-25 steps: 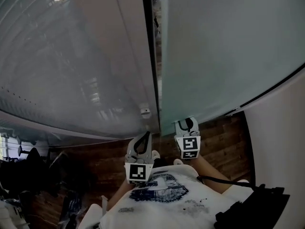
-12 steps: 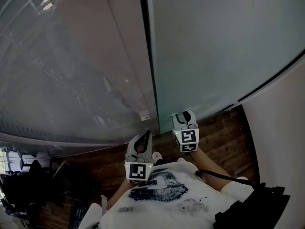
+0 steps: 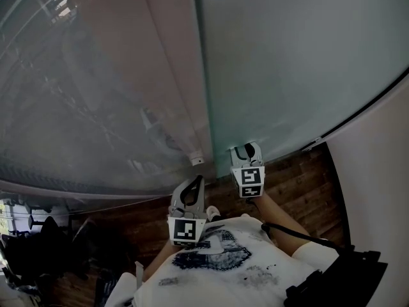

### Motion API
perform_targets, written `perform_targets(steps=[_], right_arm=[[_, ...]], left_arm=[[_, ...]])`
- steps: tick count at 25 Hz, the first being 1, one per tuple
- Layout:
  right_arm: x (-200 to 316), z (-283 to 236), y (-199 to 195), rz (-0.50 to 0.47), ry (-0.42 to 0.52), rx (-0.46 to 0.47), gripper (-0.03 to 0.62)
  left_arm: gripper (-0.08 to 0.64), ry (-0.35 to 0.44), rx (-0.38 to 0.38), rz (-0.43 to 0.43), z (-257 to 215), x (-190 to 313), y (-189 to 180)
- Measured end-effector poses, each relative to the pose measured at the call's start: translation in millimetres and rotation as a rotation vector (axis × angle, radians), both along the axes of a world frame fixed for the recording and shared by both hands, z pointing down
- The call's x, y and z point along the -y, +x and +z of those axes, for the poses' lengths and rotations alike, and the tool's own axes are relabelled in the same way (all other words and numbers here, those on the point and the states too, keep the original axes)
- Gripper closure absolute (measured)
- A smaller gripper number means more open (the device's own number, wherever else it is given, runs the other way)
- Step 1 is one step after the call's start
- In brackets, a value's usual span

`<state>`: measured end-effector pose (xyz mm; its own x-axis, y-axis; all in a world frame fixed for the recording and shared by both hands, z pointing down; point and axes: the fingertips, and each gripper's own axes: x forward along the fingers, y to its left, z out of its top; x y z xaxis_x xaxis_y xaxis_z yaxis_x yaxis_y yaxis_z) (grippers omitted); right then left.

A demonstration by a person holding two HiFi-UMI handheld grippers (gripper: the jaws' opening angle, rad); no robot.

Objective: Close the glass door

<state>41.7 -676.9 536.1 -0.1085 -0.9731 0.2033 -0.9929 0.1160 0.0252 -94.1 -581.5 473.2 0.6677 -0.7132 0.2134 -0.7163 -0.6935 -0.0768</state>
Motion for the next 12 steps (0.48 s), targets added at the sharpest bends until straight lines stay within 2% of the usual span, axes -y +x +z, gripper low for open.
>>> perform_targets(steps=[5,8,12], right_arm=[[0.9,-0.1,-0.6,-0.004,0.001,0.002,0.472],[2.6,0.7,-1.0,-0.004,0.000,0.000,0.471],[2.3,1.7,-1.3,-0.004,0.002,-0.001,0.471]], left_arm=[[0.558,-0.006,0.006,-0.011,1.2,3.3,-0.5],[0.558,0.020,0.042,-0.006,7.7,4.9,-3.5],[0.558,0.002,0.013,-0.022,3.0,6.7,-2.4]])
